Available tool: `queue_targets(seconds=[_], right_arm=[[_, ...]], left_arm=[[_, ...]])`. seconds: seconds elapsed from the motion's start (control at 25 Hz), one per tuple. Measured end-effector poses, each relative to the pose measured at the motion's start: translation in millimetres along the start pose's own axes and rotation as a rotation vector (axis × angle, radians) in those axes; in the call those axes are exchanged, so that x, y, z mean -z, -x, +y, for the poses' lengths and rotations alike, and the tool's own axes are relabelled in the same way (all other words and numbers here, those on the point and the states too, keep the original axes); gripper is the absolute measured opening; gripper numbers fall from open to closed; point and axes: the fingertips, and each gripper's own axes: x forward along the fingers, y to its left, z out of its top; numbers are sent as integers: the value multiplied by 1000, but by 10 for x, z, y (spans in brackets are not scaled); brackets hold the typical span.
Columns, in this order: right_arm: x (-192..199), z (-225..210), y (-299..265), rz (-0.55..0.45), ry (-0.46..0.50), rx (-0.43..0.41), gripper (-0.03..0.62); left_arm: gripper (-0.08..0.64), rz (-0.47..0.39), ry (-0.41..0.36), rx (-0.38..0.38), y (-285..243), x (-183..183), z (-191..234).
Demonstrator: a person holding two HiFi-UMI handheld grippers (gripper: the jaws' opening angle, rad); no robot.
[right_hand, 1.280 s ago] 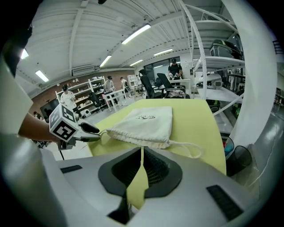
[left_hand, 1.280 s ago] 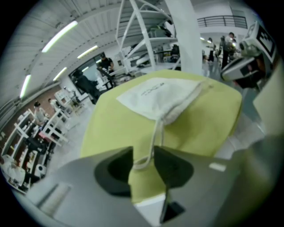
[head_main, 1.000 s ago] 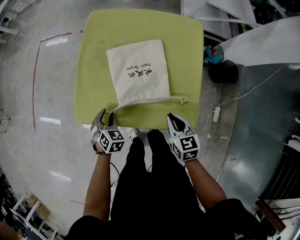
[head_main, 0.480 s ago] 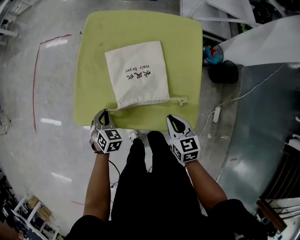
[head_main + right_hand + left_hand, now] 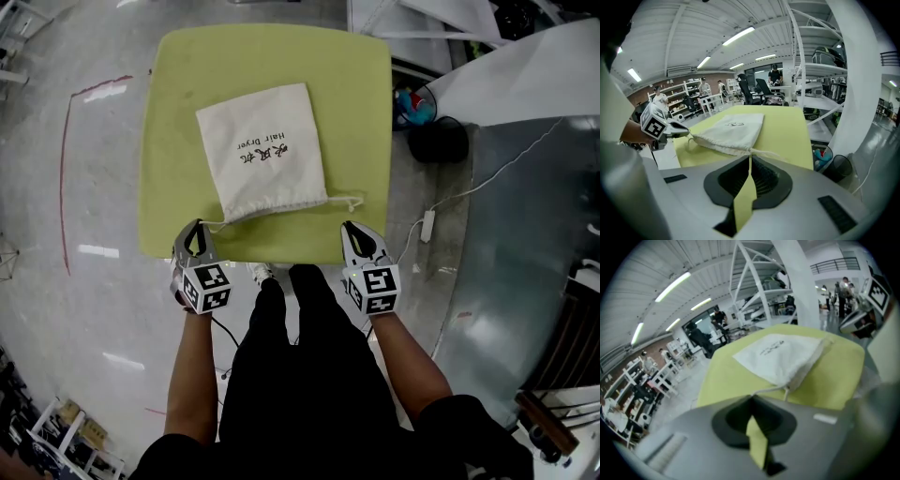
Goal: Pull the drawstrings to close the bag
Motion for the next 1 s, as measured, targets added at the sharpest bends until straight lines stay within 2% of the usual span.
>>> queue_targets(seconds=[0.24, 0.36, 0.48, 0.8, 1.0], right_arm=[[35, -356, -111, 38, 55, 51, 23], [41, -474, -206, 54, 91, 71, 88], [60, -515, -291, 79, 166, 73, 115], [97, -615, -376, 126, 324, 107, 117], [79, -639, -442, 124, 323, 103, 115]], left_arm=[[6, -2, 5, -3, 3, -49, 4], [8, 30, -26, 7, -18, 16, -32], [8, 42, -32, 14, -10, 44, -37], [8, 45, -16, 6, -13, -1, -13], [8, 54, -16, 0, -18, -6, -9]])
